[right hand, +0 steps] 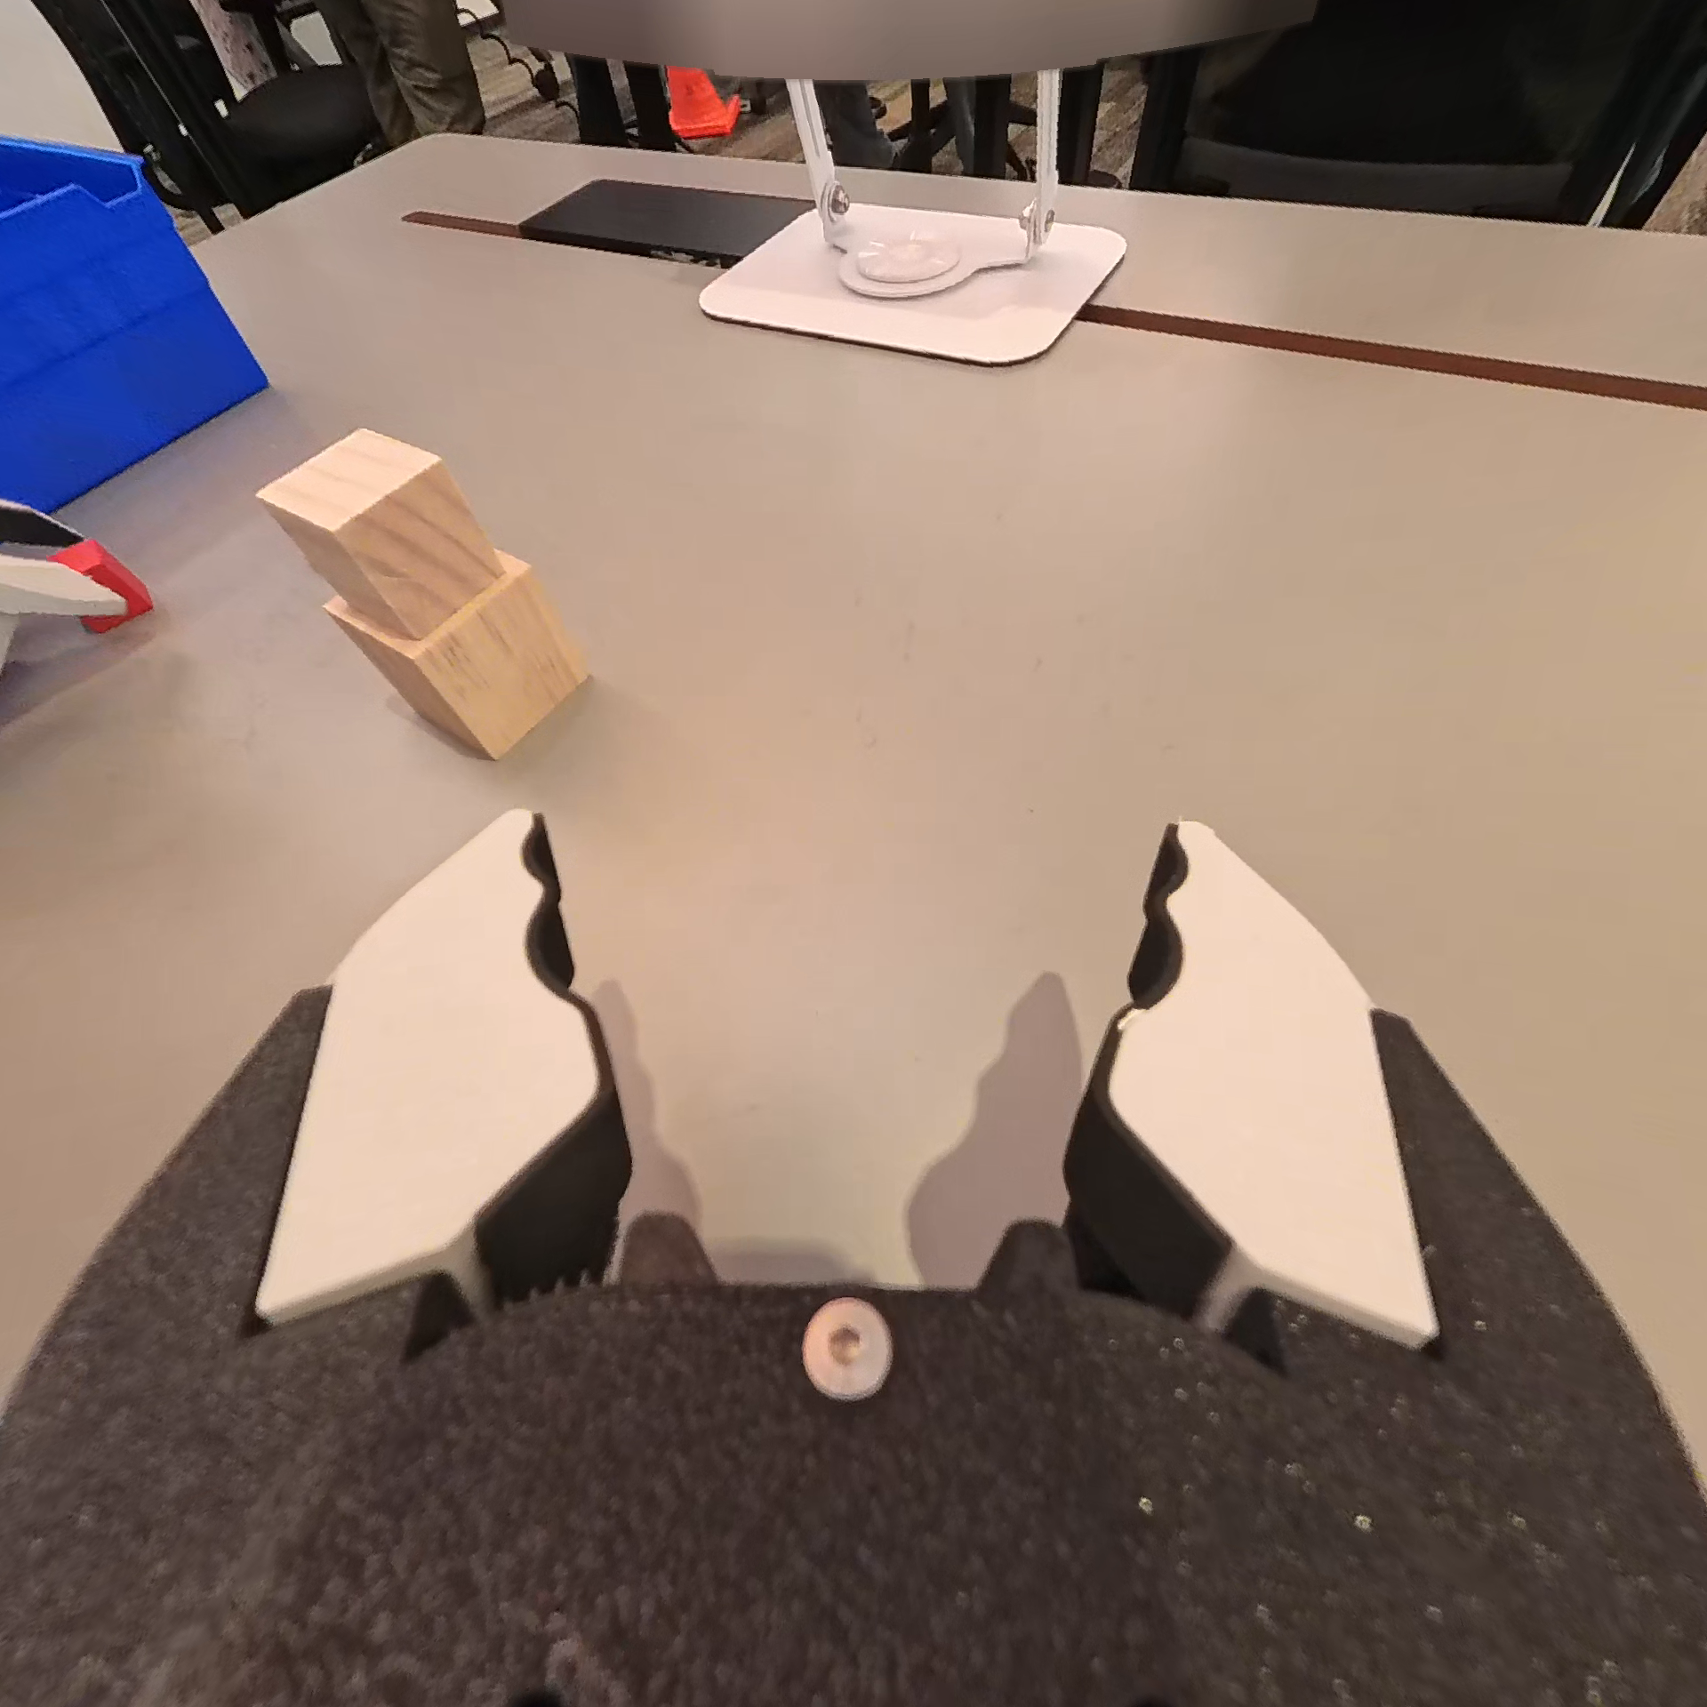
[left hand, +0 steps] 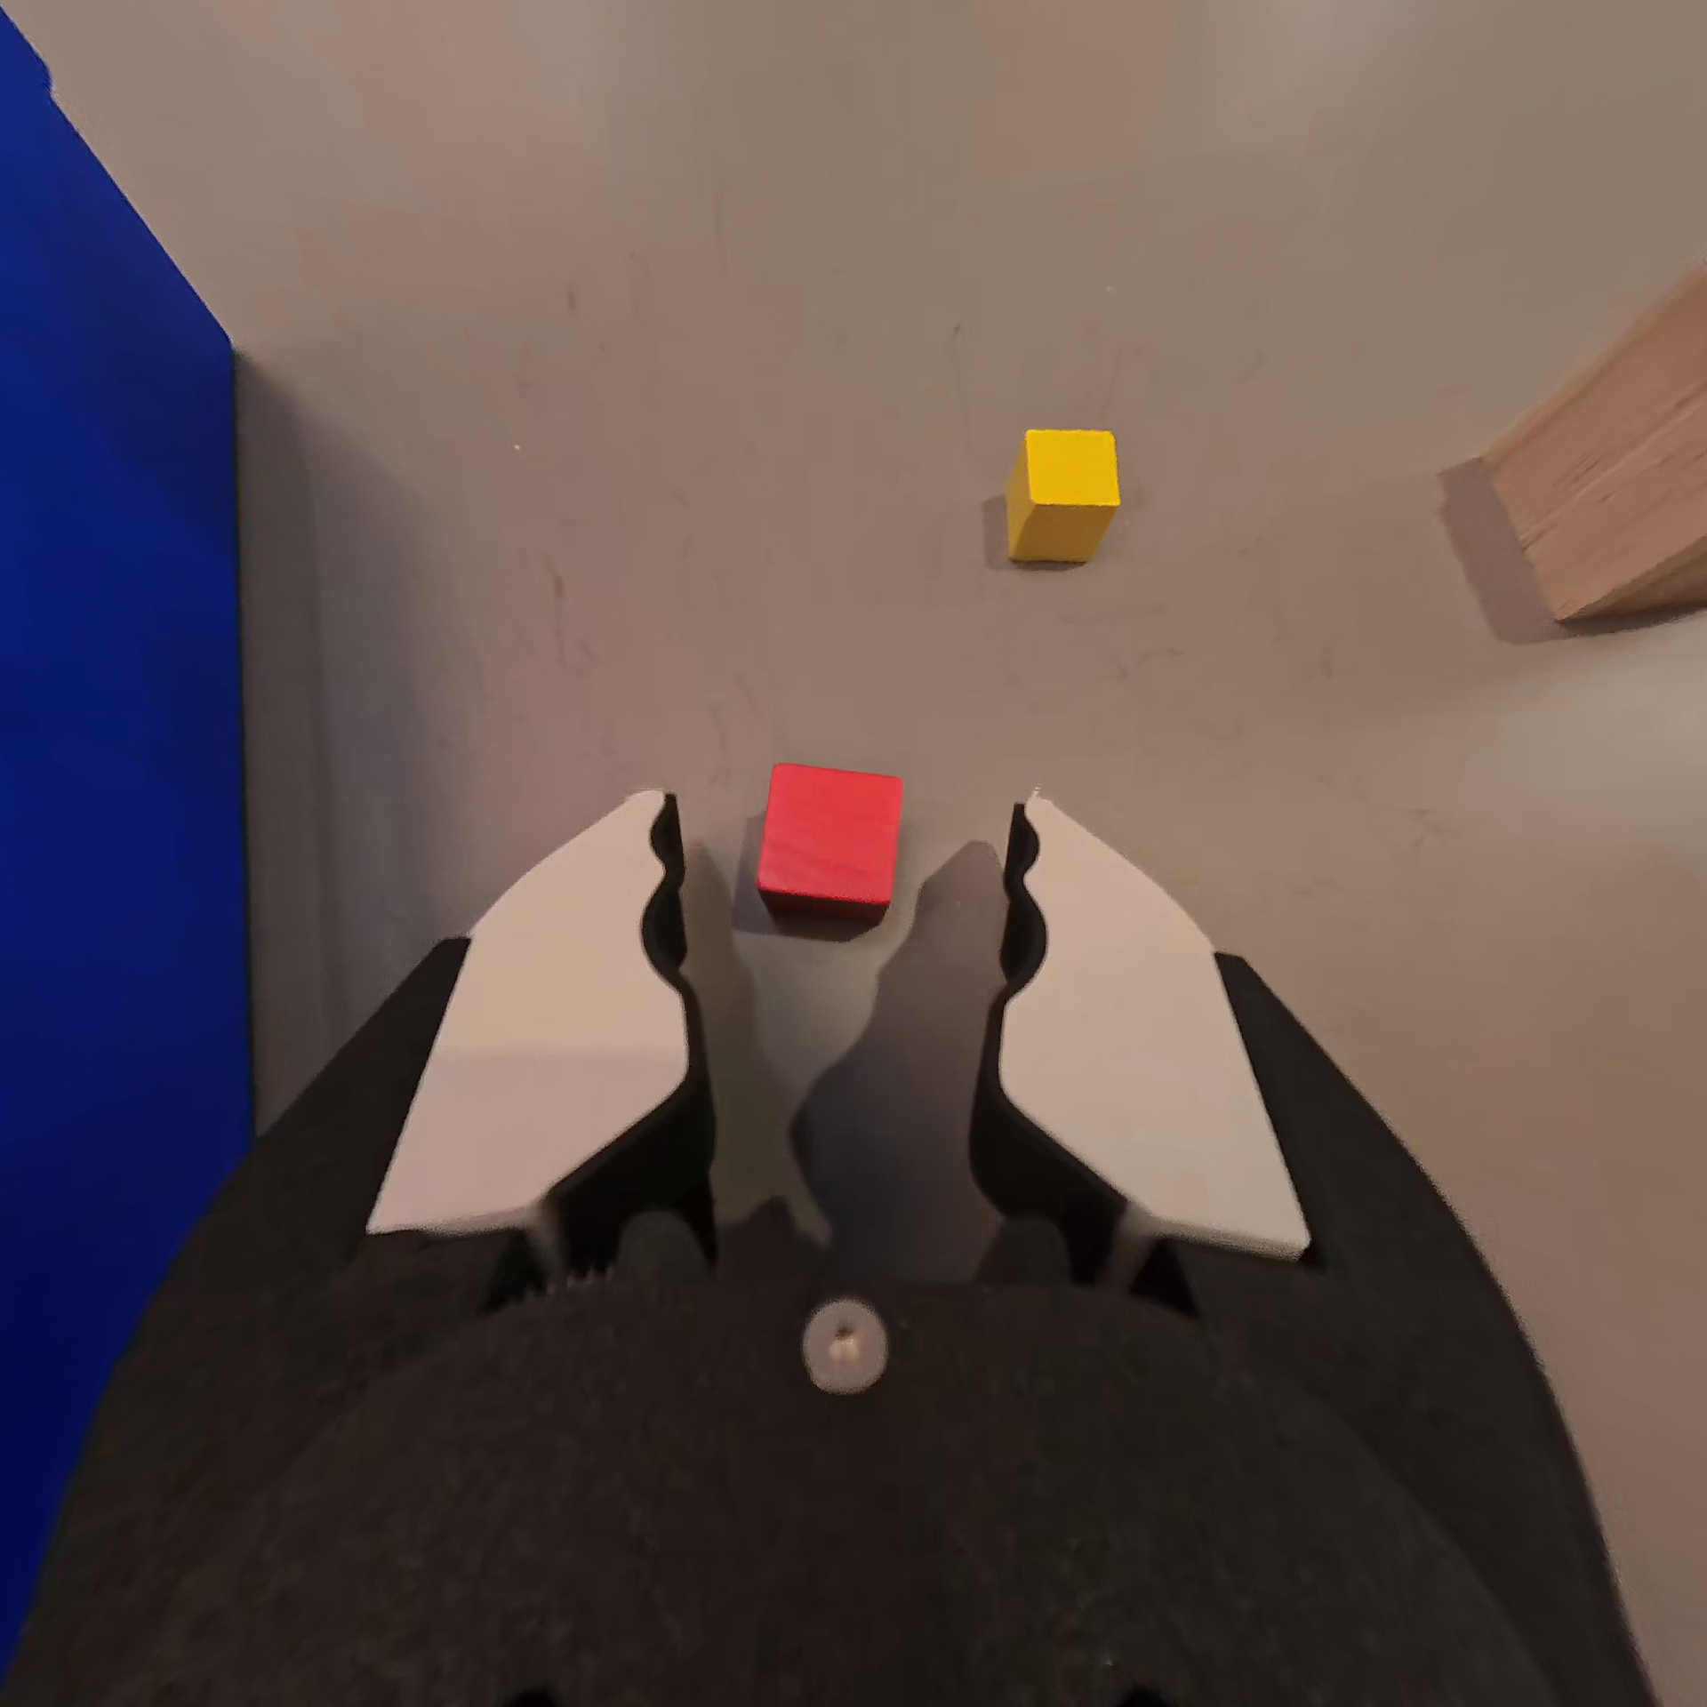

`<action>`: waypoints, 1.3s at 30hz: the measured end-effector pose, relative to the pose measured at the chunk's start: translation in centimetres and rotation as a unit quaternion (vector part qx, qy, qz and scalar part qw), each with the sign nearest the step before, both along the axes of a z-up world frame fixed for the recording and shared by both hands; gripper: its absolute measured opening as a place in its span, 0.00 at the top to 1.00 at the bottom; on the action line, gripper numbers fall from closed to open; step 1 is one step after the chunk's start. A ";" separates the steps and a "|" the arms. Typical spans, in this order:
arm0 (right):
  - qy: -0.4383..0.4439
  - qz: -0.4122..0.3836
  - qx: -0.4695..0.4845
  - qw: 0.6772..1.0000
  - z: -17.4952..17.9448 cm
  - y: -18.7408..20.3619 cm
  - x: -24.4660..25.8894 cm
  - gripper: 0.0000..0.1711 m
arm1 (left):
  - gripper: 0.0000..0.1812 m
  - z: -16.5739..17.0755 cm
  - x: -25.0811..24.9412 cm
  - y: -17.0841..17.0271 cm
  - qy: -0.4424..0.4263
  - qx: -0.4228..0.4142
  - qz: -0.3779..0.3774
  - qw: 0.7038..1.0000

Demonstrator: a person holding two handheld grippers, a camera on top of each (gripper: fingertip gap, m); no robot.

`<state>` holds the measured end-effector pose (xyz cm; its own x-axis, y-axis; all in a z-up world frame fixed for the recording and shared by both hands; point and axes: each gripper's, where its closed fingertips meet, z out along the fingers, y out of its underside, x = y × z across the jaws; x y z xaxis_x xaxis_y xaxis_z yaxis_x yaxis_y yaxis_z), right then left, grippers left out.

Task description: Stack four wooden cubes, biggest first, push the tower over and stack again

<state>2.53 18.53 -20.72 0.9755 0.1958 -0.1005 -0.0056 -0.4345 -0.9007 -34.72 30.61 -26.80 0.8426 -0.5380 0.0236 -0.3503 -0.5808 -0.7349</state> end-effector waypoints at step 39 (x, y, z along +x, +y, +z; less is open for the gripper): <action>0.004 -0.010 0.005 1.000 0.5 -0.4 1.1 0.33 | 0.84 11.7 20.8 -4.9 -0.013 0.003 -0.608 0.794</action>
